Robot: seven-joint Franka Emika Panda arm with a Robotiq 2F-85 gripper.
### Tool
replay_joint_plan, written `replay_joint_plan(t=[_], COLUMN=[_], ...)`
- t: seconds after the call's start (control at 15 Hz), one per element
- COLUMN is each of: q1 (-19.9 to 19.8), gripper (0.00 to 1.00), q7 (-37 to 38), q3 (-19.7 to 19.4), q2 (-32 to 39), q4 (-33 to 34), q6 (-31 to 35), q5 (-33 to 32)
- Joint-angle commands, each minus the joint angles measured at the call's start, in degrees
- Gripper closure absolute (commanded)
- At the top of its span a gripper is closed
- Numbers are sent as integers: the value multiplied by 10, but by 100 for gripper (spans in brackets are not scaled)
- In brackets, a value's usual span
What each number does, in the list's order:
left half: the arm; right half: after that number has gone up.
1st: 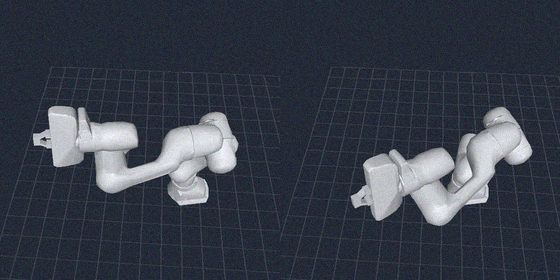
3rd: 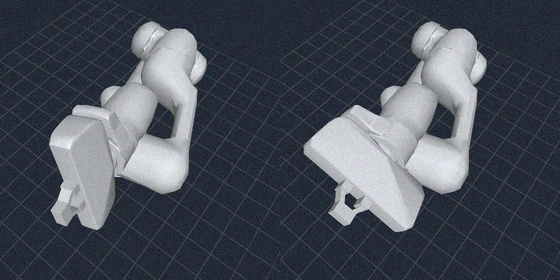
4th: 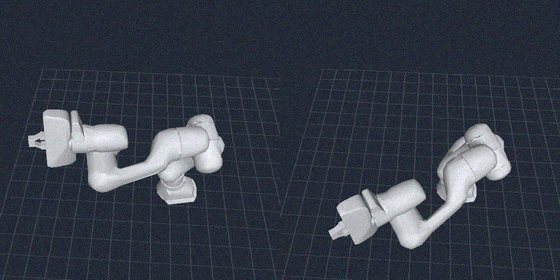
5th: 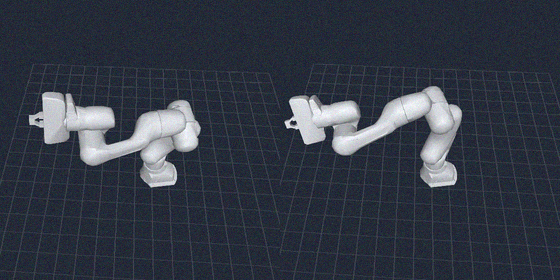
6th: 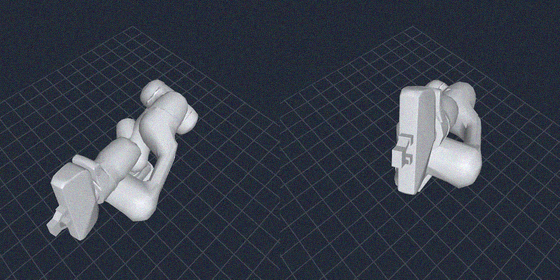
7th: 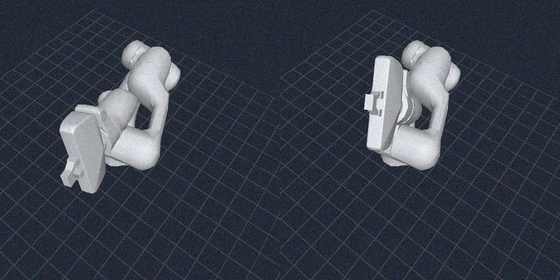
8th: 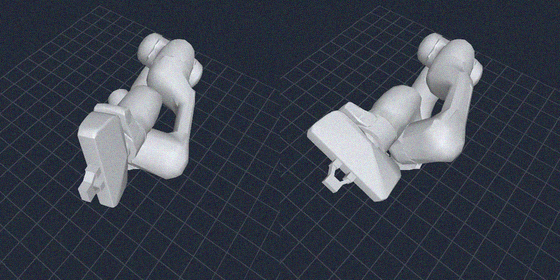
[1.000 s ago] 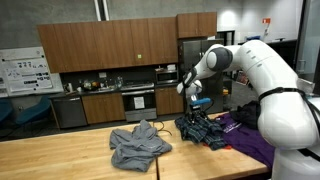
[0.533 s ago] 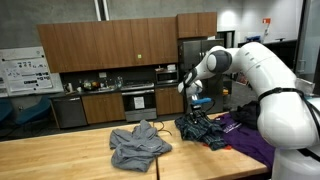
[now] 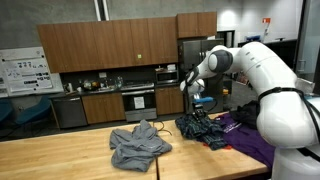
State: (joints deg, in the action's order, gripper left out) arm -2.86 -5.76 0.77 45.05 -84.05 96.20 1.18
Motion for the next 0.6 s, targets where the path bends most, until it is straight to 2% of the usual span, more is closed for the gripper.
replay_joint_plan(t=[0.0, 0.53], q1=[-7, -1], gripper=[96, 95], q7=[2, 60], q3=[-4, -13], q2=[7, 23], q4=[0, -2], q6=[-2, 22], q5=[7, 14])
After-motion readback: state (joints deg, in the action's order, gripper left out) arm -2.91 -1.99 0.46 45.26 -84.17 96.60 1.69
